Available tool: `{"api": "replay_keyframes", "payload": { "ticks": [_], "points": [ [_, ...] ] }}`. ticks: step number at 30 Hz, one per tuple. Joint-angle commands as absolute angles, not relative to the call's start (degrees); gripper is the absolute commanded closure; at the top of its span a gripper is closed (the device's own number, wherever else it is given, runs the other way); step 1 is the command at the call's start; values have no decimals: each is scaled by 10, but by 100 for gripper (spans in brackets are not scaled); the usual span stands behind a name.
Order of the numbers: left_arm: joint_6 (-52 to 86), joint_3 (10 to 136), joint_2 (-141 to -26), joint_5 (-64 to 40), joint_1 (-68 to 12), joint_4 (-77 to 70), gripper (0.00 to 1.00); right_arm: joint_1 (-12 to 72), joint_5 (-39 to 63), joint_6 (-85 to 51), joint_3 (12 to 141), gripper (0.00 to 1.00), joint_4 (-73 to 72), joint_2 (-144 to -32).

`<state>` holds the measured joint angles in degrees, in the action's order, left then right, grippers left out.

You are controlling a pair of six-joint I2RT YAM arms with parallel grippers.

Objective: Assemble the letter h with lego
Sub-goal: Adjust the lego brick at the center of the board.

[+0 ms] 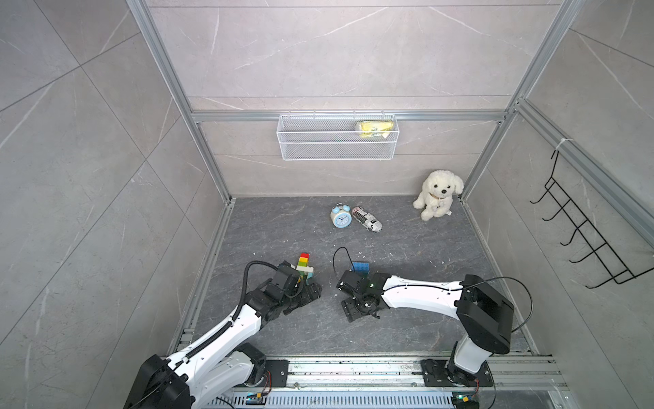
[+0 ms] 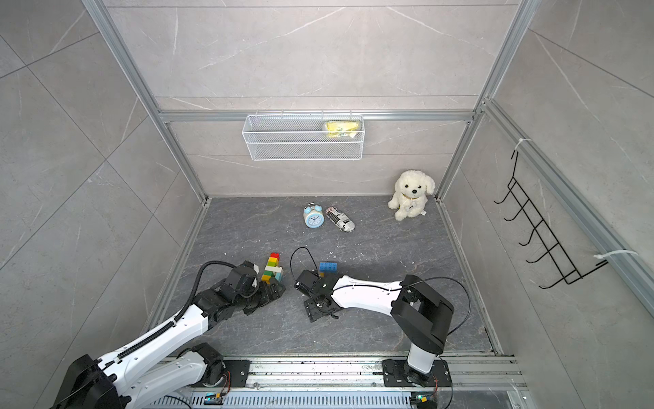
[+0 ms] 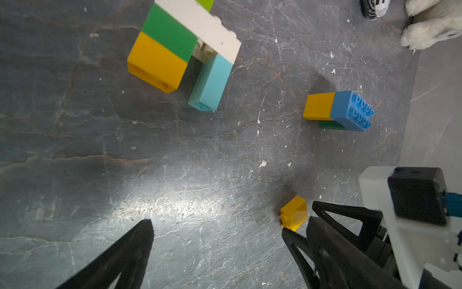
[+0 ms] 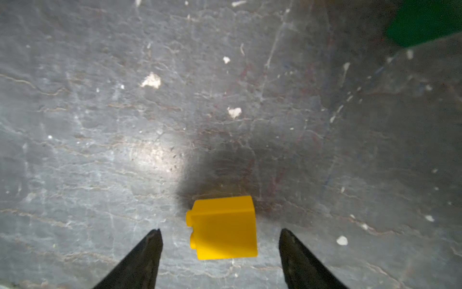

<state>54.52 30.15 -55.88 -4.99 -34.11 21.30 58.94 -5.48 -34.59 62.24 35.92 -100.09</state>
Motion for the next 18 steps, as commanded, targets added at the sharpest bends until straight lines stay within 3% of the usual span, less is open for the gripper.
{"api": "replay_keyframes", "payload": {
  "ticks": [1,18],
  "points": [
    [583,294,-559,-70,-335,214,1,595,-76,-376,641,27,389,-1021],
    [587,272,-548,-104,-330,192,2,606,-55,-420,647,46,365,-1050]
  ]
}}
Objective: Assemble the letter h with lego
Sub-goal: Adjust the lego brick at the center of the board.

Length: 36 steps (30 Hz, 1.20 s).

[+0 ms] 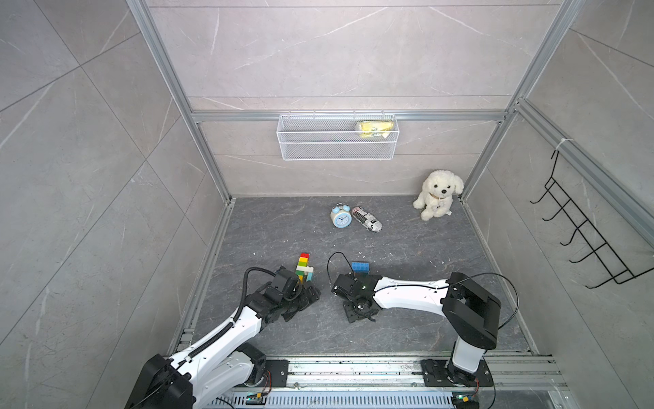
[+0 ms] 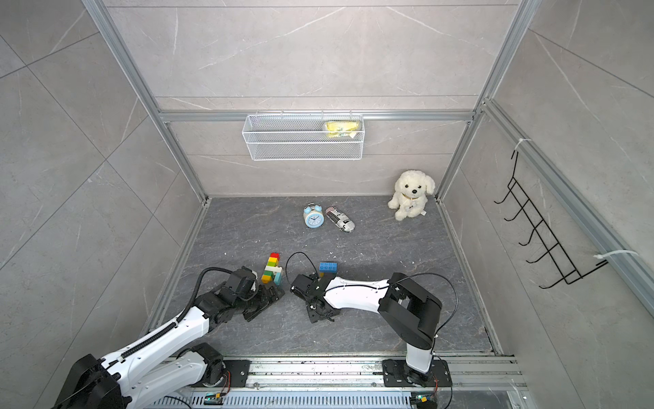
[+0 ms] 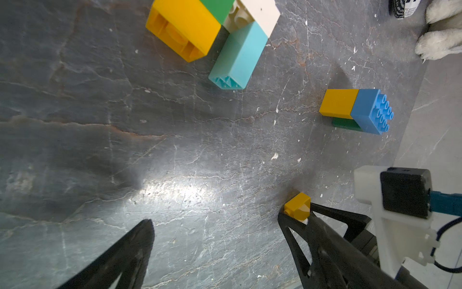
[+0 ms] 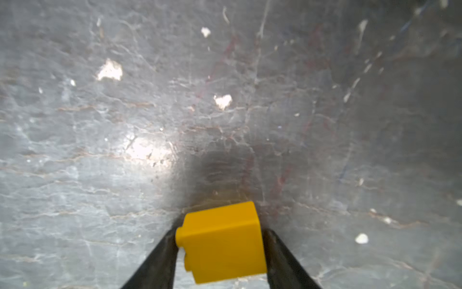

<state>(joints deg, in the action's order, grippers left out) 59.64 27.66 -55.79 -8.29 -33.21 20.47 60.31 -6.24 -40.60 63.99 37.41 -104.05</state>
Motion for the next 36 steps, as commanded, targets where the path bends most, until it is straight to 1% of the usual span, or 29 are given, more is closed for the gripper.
{"api": "replay_keyframes", "payload": {
  "ticks": [1,6,14,18,25,33,36],
  "points": [
    [583,271,-545,-109,-330,190,2,606,-51,-422,646,46,359,-1047],
    [560,272,-539,-118,-330,190,2,604,-40,-427,647,50,346,-1037],
    [501,259,-517,-126,-330,170,2,567,43,-456,579,58,247,-984],
    [486,252,-511,-125,-330,169,2,555,70,-464,562,58,222,-975],
    [514,239,-538,-127,-330,148,2,555,89,-490,561,49,188,-1001],
    [566,223,-595,-167,-330,83,1,554,96,-515,545,26,148,-1009],
    [586,216,-617,-197,-330,47,1,552,82,-512,536,23,149,-991]
  ]
}}
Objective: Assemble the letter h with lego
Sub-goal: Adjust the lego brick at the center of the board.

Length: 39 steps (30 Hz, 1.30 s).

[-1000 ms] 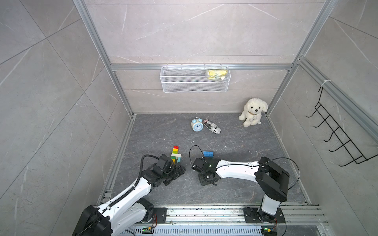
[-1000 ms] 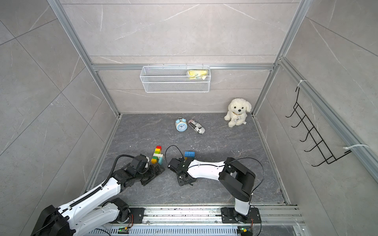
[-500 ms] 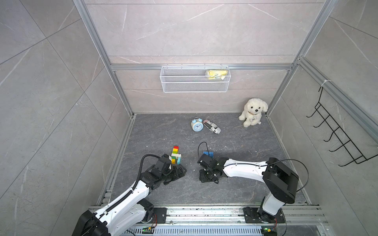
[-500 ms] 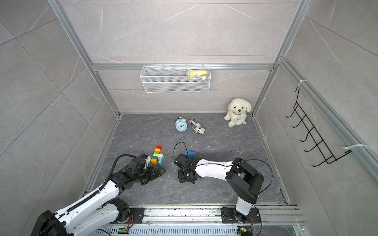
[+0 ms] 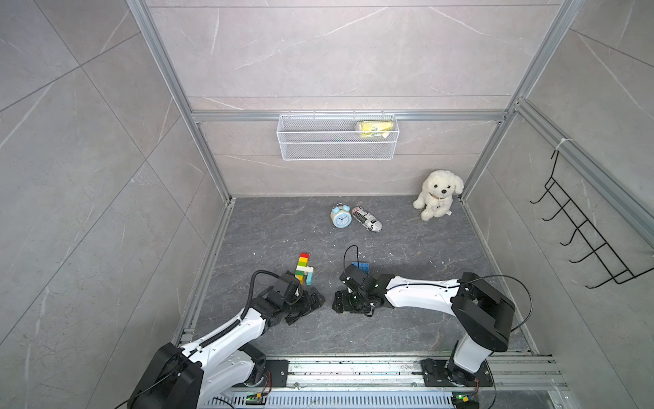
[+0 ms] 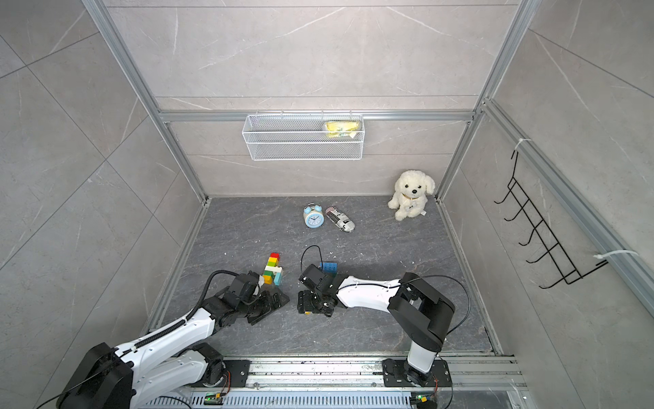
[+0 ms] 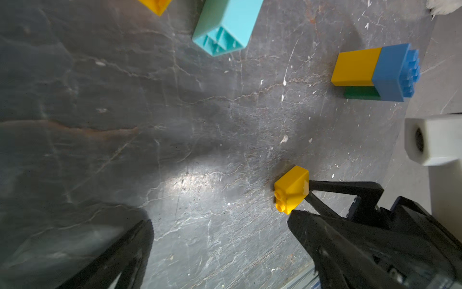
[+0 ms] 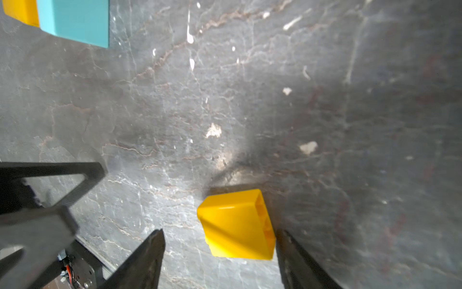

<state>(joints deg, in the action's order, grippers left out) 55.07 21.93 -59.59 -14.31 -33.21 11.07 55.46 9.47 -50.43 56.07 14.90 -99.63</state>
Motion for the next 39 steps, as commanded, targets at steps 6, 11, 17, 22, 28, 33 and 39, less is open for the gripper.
{"api": "replay_keyframes", "payload": {
  "ticks": [6,11,17,22,28,33,39],
  "points": [
    [688,186,-640,-226,-334,-22,6,507,81,-482,509,26,164,-939],
    [767,158,-591,-167,-360,-34,9,485,100,-447,517,34,172,-940],
    [817,163,-571,-115,-400,-18,12,484,95,-426,518,56,174,-953],
    [834,207,-632,-84,-454,10,15,488,106,-414,512,85,165,-971],
    [855,229,-697,-65,-480,-26,19,506,127,-430,496,87,125,-986],
    [853,232,-718,-64,-479,-42,22,530,148,-455,483,88,87,-994],
    [832,233,-690,-46,-460,7,22,561,148,-484,469,89,60,-980]
  ]
}}
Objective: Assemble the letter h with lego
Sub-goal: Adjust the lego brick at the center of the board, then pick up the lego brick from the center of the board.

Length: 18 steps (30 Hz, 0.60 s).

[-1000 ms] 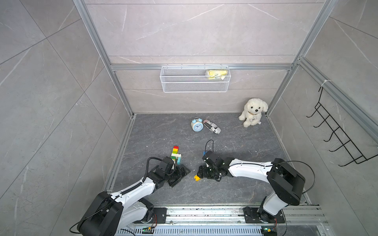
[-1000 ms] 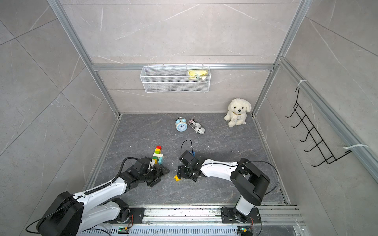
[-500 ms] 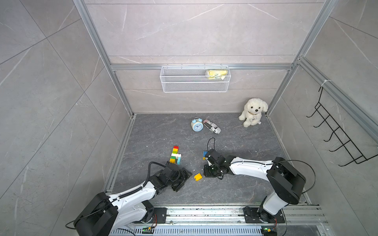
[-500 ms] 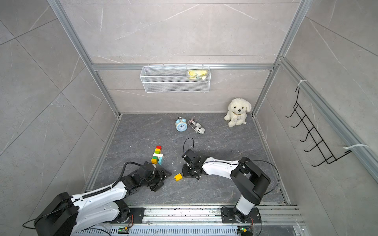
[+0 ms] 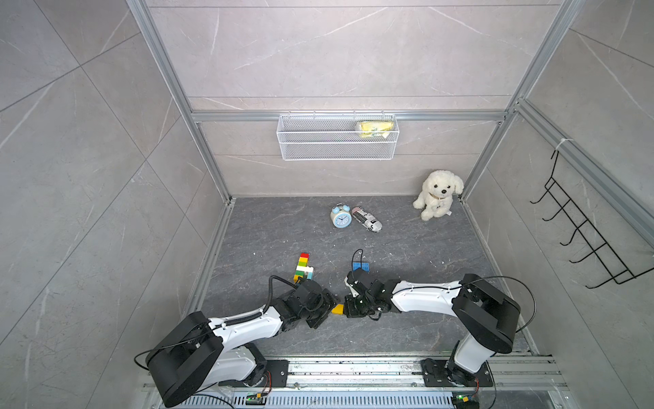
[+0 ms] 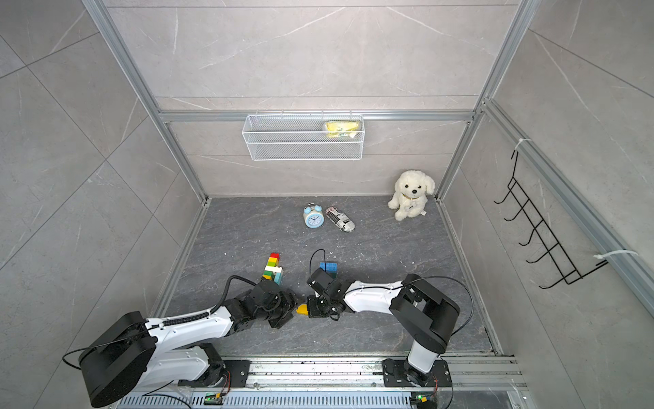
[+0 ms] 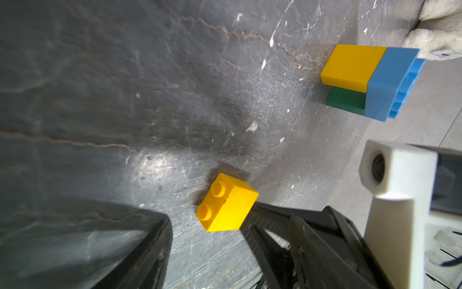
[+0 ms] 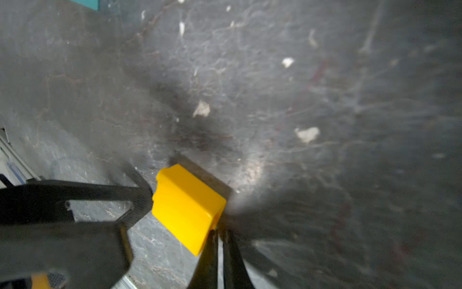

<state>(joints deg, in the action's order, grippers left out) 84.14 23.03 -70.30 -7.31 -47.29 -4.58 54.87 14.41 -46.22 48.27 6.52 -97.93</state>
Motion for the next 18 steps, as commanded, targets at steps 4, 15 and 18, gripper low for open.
{"api": "replay_keyframes", "payload": {
  "ticks": [4,15,18],
  "points": [
    [799,234,-648,-52,-429,61,20,564,92,-457,477,86,116,-950],
    [661,245,-517,-78,-317,197,9,574,32,-186,571,40,238,-951],
    [627,262,-518,-93,-292,227,8,587,9,-144,600,36,250,-976]
  ]
}}
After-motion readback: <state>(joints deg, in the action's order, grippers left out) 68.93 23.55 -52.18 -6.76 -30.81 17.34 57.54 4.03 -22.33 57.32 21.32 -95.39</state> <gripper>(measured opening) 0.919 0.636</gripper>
